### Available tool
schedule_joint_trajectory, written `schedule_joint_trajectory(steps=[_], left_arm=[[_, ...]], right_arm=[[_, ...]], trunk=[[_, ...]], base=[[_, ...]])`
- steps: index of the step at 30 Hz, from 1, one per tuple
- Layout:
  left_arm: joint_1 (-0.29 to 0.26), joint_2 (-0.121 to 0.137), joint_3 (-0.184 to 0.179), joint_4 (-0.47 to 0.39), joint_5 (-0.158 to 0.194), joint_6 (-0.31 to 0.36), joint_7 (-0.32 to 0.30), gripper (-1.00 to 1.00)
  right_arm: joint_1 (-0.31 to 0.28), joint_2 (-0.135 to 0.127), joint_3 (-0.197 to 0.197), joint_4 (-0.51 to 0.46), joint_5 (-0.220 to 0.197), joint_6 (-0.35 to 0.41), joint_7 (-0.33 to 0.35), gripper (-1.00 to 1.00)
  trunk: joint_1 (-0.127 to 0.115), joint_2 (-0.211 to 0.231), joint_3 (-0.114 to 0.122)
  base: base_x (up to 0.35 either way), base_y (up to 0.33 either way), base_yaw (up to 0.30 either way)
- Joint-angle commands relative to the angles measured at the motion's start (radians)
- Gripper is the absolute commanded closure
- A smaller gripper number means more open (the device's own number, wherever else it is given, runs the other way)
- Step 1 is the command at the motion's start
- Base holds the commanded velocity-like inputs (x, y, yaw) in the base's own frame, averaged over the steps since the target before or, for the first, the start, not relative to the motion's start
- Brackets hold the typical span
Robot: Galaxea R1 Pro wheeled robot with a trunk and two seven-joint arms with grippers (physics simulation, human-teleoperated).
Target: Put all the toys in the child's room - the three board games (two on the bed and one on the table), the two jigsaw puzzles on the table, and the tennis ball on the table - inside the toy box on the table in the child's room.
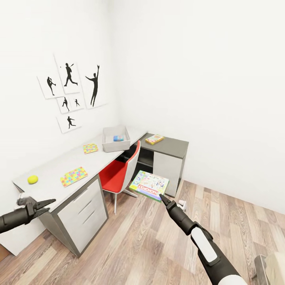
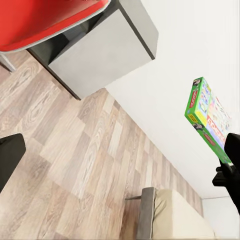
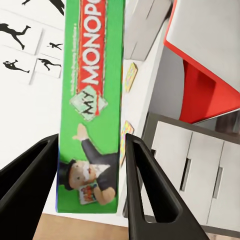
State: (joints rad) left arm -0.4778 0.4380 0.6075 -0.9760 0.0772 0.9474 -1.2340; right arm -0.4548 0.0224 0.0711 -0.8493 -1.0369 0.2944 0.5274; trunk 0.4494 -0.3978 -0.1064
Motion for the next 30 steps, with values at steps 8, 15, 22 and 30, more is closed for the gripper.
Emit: schedule_joint_trajectory(steps=[8, 15, 22, 30], left_arm=[[-0.001, 0.057, 0.0, -0.006, -0.007, 0.009, -0.067, -1.0], [-0.002, 0.065, -0.001, -0.006, -0.007, 0.007, -0.067, -1.0], [-0.002, 0.072, -0.001, -0.006, -0.008, 0.007, -0.067, -1.0], [-0.002, 0.071, -0.005, -0.006, -0.003, 0.007, -0.069, -1.0]], right_arm=[[-0.001, 0.001, -0.001, -0.011, 0.026, 0.008, 0.001, 1.0], [-0.001, 0.002, 0.039, -0.114, 0.083, 0.013, -0.017, 1.0], [-0.001, 0.0, 0.089, -0.168, 0.096, 0.014, -0.086, 1.0], [0.0, -0.002, 0.094, -0.288, 0.091, 0.026, -0.145, 1.0]], trunk=[[0.001, -0.002, -0.002], [0.001, -0.002, -0.002], [0.001, -0.002, -0.002], [0.001, -0.002, -0.002]], base=[[0.0, 0.0, 0.0], [0.0, 0.0, 0.0], [0.0, 0.0, 0.0], [0.0, 0.0, 0.0]])
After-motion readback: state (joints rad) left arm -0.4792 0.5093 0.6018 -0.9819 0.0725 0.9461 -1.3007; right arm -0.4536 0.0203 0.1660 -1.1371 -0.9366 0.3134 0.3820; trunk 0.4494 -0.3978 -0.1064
